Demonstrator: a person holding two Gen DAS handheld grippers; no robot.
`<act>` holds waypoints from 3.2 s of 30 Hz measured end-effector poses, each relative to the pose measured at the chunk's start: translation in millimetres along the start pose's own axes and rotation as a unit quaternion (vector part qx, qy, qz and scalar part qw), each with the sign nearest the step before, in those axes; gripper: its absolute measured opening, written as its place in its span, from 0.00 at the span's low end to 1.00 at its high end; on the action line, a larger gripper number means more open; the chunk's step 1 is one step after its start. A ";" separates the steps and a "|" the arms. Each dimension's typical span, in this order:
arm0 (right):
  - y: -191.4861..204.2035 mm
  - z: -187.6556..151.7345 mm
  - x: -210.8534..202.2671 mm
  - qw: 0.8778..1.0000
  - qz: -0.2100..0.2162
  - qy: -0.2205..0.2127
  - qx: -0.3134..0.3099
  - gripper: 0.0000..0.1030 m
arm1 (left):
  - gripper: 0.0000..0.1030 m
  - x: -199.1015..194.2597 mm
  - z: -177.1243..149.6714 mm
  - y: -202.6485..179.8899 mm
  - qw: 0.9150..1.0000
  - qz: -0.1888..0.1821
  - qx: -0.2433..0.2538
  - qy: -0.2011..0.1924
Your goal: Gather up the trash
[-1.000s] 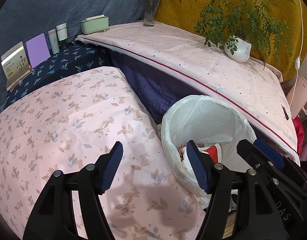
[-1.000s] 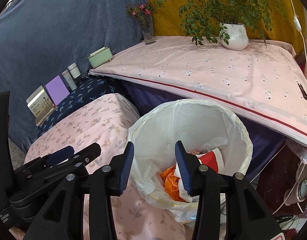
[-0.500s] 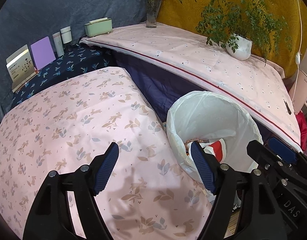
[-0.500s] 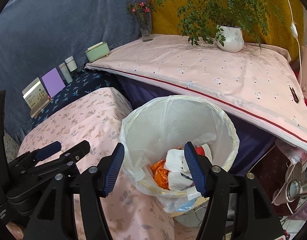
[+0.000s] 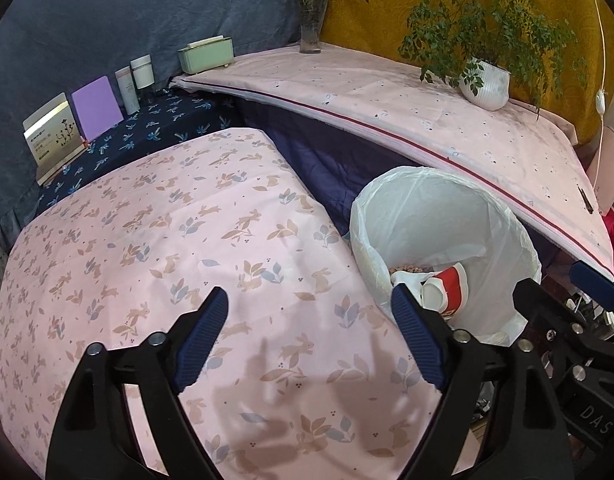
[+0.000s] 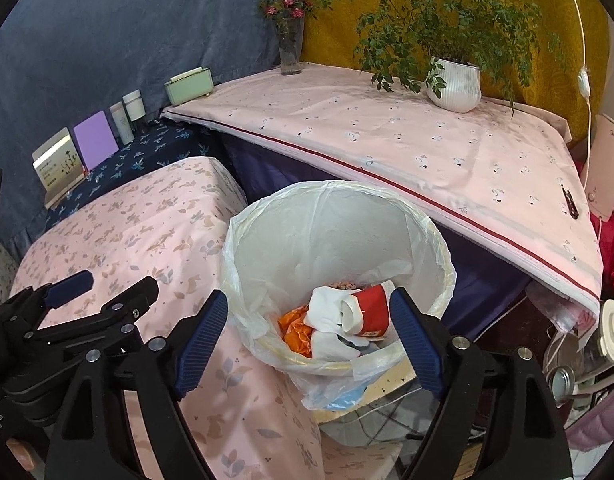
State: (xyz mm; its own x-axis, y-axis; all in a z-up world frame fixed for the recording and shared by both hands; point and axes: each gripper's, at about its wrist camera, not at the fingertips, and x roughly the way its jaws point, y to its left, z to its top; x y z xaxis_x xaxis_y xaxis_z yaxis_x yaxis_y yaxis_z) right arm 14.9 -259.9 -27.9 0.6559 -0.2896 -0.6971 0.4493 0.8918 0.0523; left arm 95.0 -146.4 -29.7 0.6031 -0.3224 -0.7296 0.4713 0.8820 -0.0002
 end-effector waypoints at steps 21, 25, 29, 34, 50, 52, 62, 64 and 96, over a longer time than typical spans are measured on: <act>3.4 -19.5 7.2 0.999 -0.023 0.036 -0.023 0.93 | 0.88 2.5 -23.4 11.2 0.999 0.039 -0.006 0.013; 3.1 -21.9 8.8 0.999 -0.028 0.039 -0.024 0.94 | 0.88 3.1 -25.9 9.6 0.999 0.038 -0.005 0.015; 0.6 -24.3 9.6 0.998 -0.036 0.040 -0.025 0.93 | 0.88 4.0 -28.8 7.8 0.999 0.040 0.000 0.016; -2.7 -27.8 10.6 0.998 -0.039 0.042 -0.024 0.93 | 0.89 4.6 -32.2 6.4 0.999 0.041 -0.003 0.020; -5.4 -31.2 8.9 0.998 -0.043 0.040 -0.025 0.94 | 0.89 2.0 -33.3 1.7 0.998 0.051 -0.012 0.020; -5.8 -31.3 8.8 0.998 -0.044 0.040 -0.025 0.94 | 0.89 0.9 -33.0 2.3 0.998 0.051 -0.015 0.019; -6.2 -31.5 8.4 0.998 -0.045 0.039 -0.025 0.93 | 0.89 -0.4 -32.4 -1.4 0.998 0.052 -0.009 0.019; -6.4 -31.6 8.5 0.998 -0.044 0.040 -0.024 0.94 | 0.89 -0.1 -32.3 -2.0 0.998 0.053 -0.009 0.019; -9.5 -34.9 11.0 0.998 -0.045 0.041 -0.022 0.94 | 0.89 0.8 -31.8 -5.2 0.998 0.056 -0.008 0.019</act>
State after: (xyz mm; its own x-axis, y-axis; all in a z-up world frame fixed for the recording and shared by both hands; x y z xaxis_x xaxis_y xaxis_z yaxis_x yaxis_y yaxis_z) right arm -3.3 -259.5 -61.1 0.5612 -0.3412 -0.7541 0.4752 0.8788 -0.0439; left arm 72.6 -140.3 -52.0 0.6265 -0.2079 -0.7512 0.3917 0.9172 0.0728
